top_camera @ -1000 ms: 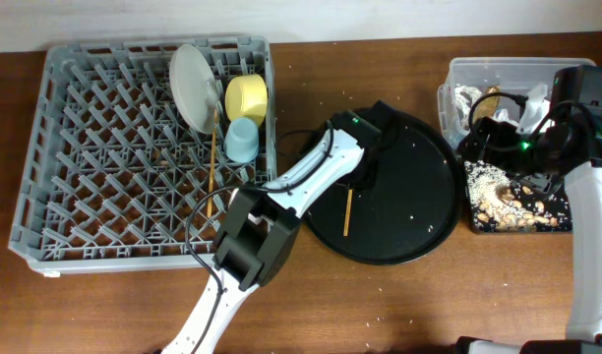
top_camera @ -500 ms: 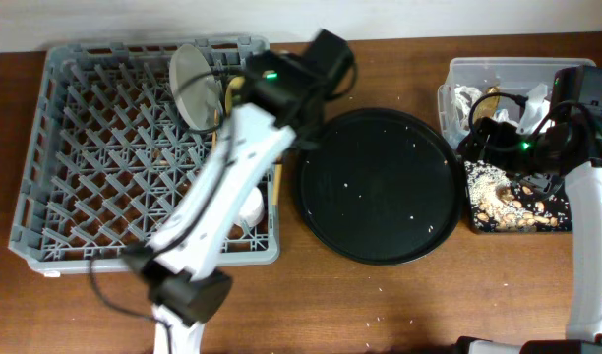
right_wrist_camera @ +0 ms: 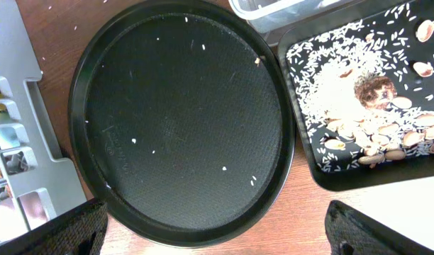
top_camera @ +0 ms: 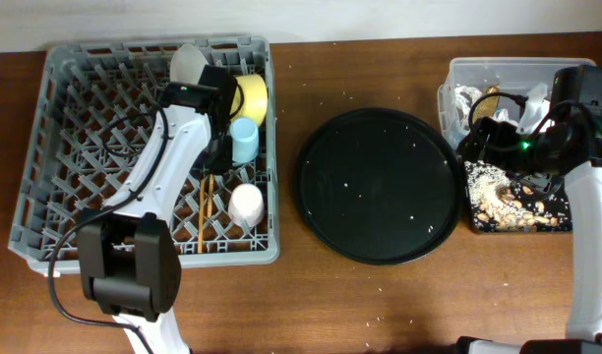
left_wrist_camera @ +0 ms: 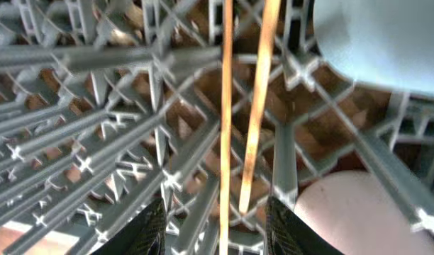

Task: Sort waste into correct bins and load items into the dishwasher rack

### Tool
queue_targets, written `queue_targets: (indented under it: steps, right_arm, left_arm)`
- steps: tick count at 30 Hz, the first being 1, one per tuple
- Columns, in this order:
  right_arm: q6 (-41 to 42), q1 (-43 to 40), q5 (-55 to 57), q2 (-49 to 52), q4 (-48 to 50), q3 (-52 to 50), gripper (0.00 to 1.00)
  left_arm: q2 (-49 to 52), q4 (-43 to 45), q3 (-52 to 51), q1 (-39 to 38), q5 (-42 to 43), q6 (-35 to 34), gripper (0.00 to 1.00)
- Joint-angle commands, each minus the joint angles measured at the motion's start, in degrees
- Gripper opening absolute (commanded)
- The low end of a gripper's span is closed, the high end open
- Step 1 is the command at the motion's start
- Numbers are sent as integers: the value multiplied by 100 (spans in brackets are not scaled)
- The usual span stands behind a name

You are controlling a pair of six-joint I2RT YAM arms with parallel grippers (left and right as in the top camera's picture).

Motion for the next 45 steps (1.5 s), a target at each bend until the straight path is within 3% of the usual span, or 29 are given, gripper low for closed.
queue_targets:
  steps: [1, 4, 5, 6, 8, 9, 12, 14, 16, 18, 19, 21, 25, 28, 32, 38, 45]
  right_arm:
    - [-20, -7, 50, -22, 4, 33, 98]
    - [-20, -7, 50, -22, 4, 33, 98]
    - [-20, -7, 50, -22, 4, 33, 99]
    - [-20, -7, 50, -22, 4, 33, 99]
    - [-20, -7, 50, -22, 4, 33, 98]
    - [-20, -7, 50, -22, 4, 33, 99]
    - [-20, -7, 50, -22, 4, 33, 98]
    - [-20, -7, 50, -22, 4, 33, 98]
    - [-20, -7, 50, -22, 4, 33, 99]
    - [-20, -7, 50, -22, 4, 33, 98]
    - [-20, -7, 50, -22, 4, 33, 99]
    - [-20, -7, 50, -22, 4, 33, 98]
    - [-20, -7, 50, -22, 4, 33, 98]
    - [-20, -7, 50, -22, 4, 33, 99]
    - [-20, -7, 50, -22, 4, 33, 98]
    - [-20, -7, 50, -22, 4, 33, 98]
    - [-20, -7, 50, -22, 4, 33, 98]
  left_arm:
    - [-328, -848, 782, 13, 247, 52, 43]
    - [-1753, -1683, 1357, -26, 870, -52, 43]
    - [-2273, -1880, 1357, -57, 931, -245, 53]
    - [-2905, -2094, 1357, -57, 1429, -428, 100]
    - [-3611, -2133, 1357, -57, 1456, -308, 100]
    - [-4170, -2404, 1355, -55, 835, -223, 100]
    - [-5449, -2402, 1351, -144, 680, -227, 100]
    - [-5984, -2011, 907, -210, -31, -225, 100]
    - [-6992, -479, -798, 186, -225, 133, 100]
    - [-8421, 1751, -3359, 616, 372, 1108, 100]
    - [-8727, 2109, -3845, 667, 374, 1119, 100]
    - [-10061, 3751, -6035, 1010, 560, 1119, 100]
    - [-10830, 6216, -8063, 1163, 787, 1163, 100]
    - [-10865, 7385, -8999, 1248, 1172, 1165, 100]
    - [-11296, 7490, -9619, 1259, 1165, 1397, 100]
    - [-11296, 6826, -9659, 1259, 1172, 1541, 100]
    - [-11296, 6804, -9656, 1259, 1405, 1635, 100]
